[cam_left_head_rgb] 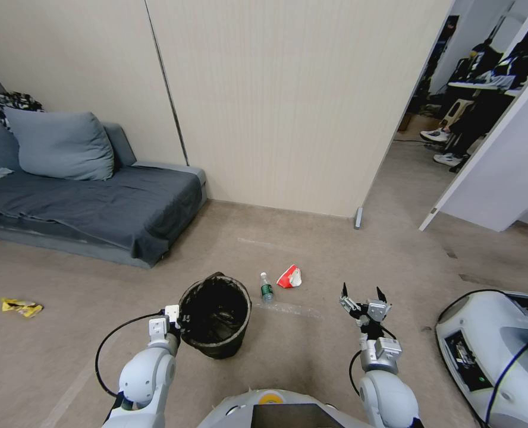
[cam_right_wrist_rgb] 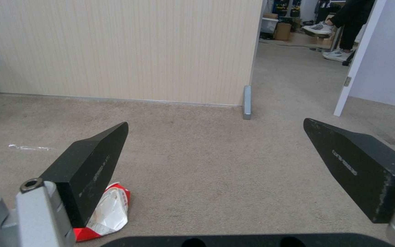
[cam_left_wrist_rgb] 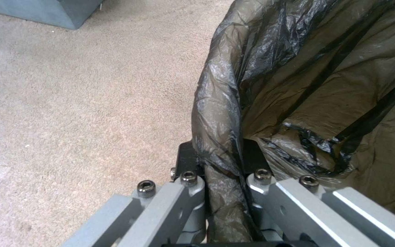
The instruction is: Pick up the trash bin, then pick up the garbage from the floor and place it into the trash bin.
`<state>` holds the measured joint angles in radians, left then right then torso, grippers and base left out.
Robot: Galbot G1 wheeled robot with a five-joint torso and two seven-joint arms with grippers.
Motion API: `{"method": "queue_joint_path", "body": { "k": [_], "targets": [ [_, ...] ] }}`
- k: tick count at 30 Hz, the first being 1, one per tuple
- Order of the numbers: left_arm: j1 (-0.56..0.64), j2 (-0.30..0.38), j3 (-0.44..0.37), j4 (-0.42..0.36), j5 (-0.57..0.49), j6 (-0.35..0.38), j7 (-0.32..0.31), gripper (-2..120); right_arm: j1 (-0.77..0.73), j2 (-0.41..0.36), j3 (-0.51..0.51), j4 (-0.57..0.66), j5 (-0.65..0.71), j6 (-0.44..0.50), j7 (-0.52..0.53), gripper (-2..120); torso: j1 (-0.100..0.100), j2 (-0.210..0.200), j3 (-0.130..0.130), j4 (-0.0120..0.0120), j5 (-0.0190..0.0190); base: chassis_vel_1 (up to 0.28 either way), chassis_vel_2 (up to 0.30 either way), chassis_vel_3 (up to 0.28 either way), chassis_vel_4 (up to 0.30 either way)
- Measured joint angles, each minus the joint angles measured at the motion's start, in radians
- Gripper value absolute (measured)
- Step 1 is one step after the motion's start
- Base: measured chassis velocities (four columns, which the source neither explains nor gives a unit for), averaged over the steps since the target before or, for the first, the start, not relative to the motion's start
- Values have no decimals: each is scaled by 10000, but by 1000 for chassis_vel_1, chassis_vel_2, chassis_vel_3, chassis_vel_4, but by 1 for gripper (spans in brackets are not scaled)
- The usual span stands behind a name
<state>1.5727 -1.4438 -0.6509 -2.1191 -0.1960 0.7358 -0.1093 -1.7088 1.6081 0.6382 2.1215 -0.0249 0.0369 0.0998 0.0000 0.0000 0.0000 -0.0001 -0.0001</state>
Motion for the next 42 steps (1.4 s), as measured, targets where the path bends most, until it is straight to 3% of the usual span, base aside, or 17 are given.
{"method": "queue_joint_path", "body": {
  "k": [8,17,28,42],
  "targets": [
    [90,10,10,-468,110,-281,40,3,-33,0,-3,48,0,26,39,100,0,0,1,1,0,0,0,0,0],
    [470,102,-2,-1981,903,-1118,597,1,-56,0,-1,161,17,28,91,100,0,0,0,2,2,0,0,0,0],
    [1119,57,-44,-3167,941,-1454,745,1,-118,0,28,301,88,13,147,100,0,0,0,2,1,0,0,0,0],
    [1512,-56,-89,-3685,893,-1458,799,1,-170,0,50,359,-12,-3,138,100,0,0,0,1,1,0,0,0,0]
  ]
}}
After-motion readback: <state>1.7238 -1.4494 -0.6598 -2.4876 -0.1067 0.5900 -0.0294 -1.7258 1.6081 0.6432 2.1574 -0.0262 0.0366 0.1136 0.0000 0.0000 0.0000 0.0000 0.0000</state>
